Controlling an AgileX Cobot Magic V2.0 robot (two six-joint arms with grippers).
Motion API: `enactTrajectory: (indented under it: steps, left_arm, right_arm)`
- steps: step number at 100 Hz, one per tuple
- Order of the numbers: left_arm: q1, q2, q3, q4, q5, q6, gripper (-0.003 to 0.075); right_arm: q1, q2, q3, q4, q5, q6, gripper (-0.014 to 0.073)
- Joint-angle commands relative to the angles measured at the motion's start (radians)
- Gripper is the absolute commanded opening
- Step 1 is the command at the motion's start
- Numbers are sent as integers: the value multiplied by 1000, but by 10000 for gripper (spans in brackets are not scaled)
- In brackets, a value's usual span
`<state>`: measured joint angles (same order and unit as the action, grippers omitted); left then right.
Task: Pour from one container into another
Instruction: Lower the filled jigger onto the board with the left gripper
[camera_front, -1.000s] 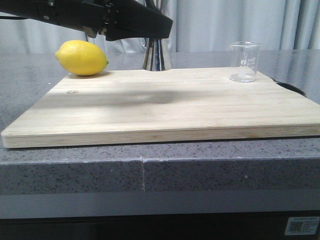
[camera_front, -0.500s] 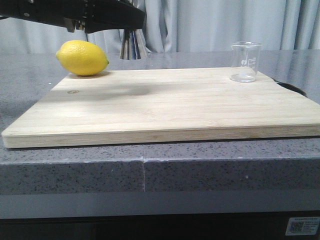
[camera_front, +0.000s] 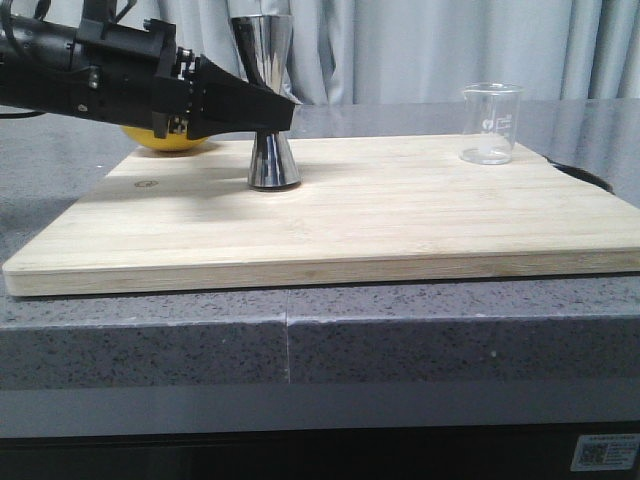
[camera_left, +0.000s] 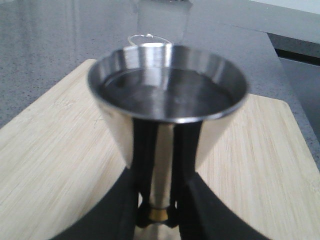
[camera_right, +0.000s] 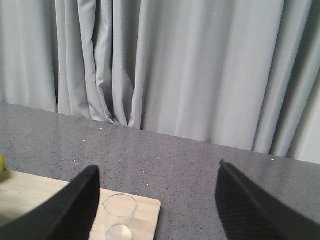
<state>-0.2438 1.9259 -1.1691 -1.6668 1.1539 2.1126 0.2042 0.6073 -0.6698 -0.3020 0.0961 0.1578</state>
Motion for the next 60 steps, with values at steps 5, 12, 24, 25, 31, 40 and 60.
enactTrajectory:
  steps: [5,12,24,25,31,40,60]
  left_arm:
    - [3,-51,-26,-79,115,17,62]
    - [3,-51,-26,-78,115,17,62]
    - [3,-51,-26,-66,115,19,62]
    - [3,-51,-26,-66,115,19,62]
    - [3,-51,-26,-53,115,19,62]
    - [3,-50,-26,-33,115,19,62]
    - [3,-50,-26,-7,115,19,62]
  right_arm:
    - [-2,-3,-28,0,-73,2,450]
    - [-2,-3,-28,0,-73,2,450]
    - [-2,-3,-28,0,-73,2,450]
    - [-2,-3,-28,0,-73,2,450]
    - [-2,-3,-28,0,-73,2,450]
    - [-2,-3,-28,0,-73,2,450]
    - [-2,-3,-28,0,-78,2,450]
